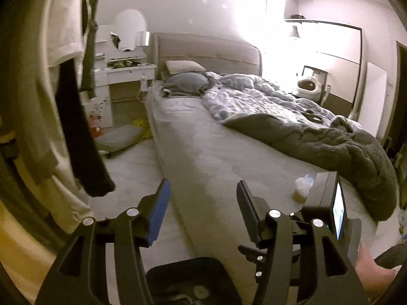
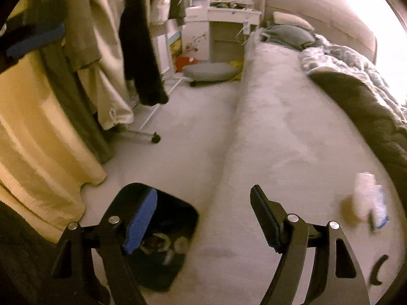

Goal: Collect trash
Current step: 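Move both open tools back over the bed toward the bubble wrap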

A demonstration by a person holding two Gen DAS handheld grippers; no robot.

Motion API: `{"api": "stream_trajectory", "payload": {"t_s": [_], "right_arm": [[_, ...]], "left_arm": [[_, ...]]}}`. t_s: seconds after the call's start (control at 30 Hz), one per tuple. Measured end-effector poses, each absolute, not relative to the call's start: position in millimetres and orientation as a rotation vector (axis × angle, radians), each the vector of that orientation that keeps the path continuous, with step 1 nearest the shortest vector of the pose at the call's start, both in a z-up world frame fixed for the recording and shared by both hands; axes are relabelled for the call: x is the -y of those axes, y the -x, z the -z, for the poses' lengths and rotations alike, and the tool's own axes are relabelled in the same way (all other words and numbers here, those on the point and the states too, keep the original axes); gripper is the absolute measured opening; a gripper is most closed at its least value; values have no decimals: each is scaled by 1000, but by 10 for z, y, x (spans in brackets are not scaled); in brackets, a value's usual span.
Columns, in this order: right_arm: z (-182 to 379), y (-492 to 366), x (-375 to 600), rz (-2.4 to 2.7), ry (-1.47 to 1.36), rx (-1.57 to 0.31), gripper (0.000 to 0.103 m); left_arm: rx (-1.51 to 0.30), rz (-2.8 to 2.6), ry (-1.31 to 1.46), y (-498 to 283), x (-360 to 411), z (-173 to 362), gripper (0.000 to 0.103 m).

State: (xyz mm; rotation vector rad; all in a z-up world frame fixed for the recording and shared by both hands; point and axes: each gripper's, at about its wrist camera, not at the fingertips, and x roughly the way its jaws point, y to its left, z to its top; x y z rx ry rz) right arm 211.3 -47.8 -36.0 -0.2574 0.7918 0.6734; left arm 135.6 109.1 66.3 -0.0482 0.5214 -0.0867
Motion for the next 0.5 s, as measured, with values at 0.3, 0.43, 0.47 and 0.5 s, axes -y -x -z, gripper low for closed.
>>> {"api": "stream_trajectory", "payload": {"t_s": [0.3, 0.43, 0.47, 0.5], "right_arm": [[299, -2196, 1011, -588, 259, -754, 78], [292, -2224, 1270, -550, 254, -745, 80], [294, -2228, 1317, -543, 252, -744, 81], [294, -2240, 1386, -533, 250, -742, 81]], "left_arm": [[-538, 155, 6, -1578, -537, -599, 63], [-549, 180, -9, -1670, -337, -539, 64], [-553, 183, -10, -1686, -303, -520, 64], [-558, 191, -13, -1719, -249, -498, 64]]}}
